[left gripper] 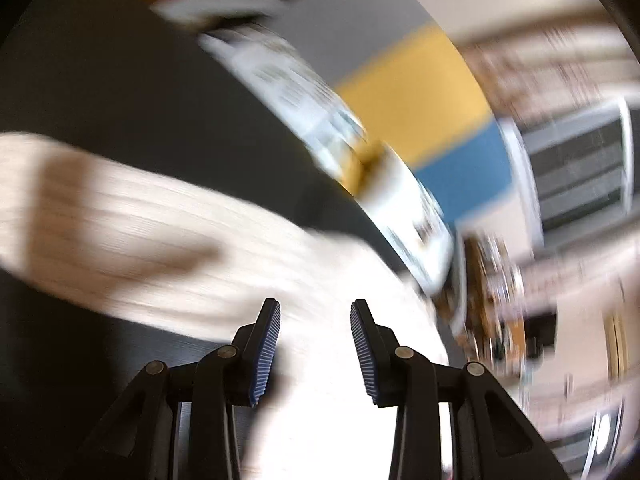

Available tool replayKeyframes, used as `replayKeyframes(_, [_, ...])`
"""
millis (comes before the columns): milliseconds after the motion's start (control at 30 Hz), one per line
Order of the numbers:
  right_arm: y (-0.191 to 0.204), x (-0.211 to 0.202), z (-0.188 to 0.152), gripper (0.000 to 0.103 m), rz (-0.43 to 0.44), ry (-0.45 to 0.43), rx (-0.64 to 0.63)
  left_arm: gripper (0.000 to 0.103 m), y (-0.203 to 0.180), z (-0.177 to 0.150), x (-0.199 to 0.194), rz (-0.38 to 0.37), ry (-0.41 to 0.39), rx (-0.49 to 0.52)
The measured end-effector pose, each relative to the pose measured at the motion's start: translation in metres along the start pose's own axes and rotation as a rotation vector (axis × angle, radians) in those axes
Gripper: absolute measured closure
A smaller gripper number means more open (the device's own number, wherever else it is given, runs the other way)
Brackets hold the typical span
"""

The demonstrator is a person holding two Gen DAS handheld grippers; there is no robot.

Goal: Fold clothes

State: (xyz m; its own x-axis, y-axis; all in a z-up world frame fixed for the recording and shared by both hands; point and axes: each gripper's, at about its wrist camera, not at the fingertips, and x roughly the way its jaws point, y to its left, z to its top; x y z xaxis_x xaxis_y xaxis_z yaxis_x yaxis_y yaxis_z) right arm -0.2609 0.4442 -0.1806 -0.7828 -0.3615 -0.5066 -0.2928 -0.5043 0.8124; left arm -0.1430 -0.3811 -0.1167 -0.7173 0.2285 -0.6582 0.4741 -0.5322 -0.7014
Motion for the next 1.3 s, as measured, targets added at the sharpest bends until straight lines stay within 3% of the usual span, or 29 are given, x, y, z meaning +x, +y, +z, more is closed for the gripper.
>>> replayKeyframes(233, [0.109, 0.042, -0.072, 0.096, -0.010, 0.187, -0.500, 0.066, -0.154, -0.075, 0.125, -0.193, 0.353, 0.262])
replayKeyframes(367, [0.138, 0.067, -0.112, 0.096, 0.015, 0.269, -0.593, 0.066, -0.232, -0.131, 0.180, -0.273, 0.517, 0.349])
replayKeyframes(500, [0.156, 0.089, -0.150, 0.096, 0.041, 0.357, -0.649, 0.066, -0.267, -0.174, 0.209, -0.293, 0.626, 0.322])
replayKeyframes(733, [0.182, 0.097, -0.196, 0.096, 0.074, 0.440, -0.755, 0.064, -0.272, -0.182, 0.215, -0.302, 0.649, 0.264])
replayKeyframes(1033, [0.208, 0.097, -0.261, 0.096, 0.042, 0.503, -0.962, 0.056, -0.271, -0.174, 0.224, -0.216, 0.659, 0.245])
replayKeyframes(1300, [0.217, 0.086, -0.314, 0.096, -0.013, 0.506, -1.199, 0.055, -0.241, -0.173, 0.242, -0.118, 0.714, 0.220])
